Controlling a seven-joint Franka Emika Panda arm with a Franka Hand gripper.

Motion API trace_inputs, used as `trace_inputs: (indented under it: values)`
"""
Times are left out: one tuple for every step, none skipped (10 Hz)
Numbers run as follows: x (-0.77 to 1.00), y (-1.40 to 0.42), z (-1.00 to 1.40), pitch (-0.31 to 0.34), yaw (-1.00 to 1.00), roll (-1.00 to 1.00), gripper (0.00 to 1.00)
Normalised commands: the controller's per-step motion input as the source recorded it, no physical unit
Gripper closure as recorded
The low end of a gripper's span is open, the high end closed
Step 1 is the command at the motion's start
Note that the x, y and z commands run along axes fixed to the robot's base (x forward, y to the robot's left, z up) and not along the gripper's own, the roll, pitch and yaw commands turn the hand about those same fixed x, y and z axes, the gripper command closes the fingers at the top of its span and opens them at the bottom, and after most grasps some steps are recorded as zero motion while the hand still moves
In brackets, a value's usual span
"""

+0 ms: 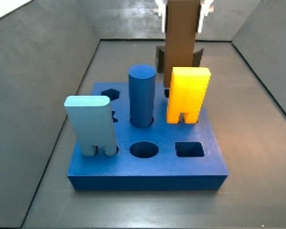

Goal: Pick up the arch object. Move up. Rotate the arch object. Move to above the board. Insert the arch object.
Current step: Insert the arch object.

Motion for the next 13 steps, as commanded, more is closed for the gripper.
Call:
trace_inputs:
  values:
    - [0.09, 0.0, -0.37, 0.0, 0.11, 0.01, 1.0]
    - [0.02, 0.04, -0.27, 0.0, 0.11, 0.0, 1.0]
    - [0.0, 0.0, -0.01, 0.0, 0.0, 0.0, 1.0]
    - [-0.05, 0.03, -0.18, 0.0, 0.15, 0.06, 1.0]
    - [0.0, 0.05, -0.22, 0.0, 0.16, 0.05, 1.0]
    - [0.16, 0.04, -0.21, 0.013, 0.09, 0.04, 1.0]
    - [0.25, 0.05, -0.23, 0.019, 0.06, 0.04, 1.0]
    - [0.29, 0.08, -0.21, 0.029, 0.02, 0.05, 1.0]
    - [0.37, 0.07, -0.18, 0.044, 0.0, 0.05, 1.0]
    - [0.35, 0.03, -0.19, 0.036, 0.0, 0.05, 1.0]
    - [0.13, 0.01, -0.35, 0.029, 0.0, 0.12, 1.0]
    - [0.0, 0.0, -0.5, 0.019, 0.03, 0.27, 1.0]
    - [-0.18, -0.25, -0.5, -0.009, 0.01, 0.45, 1.0]
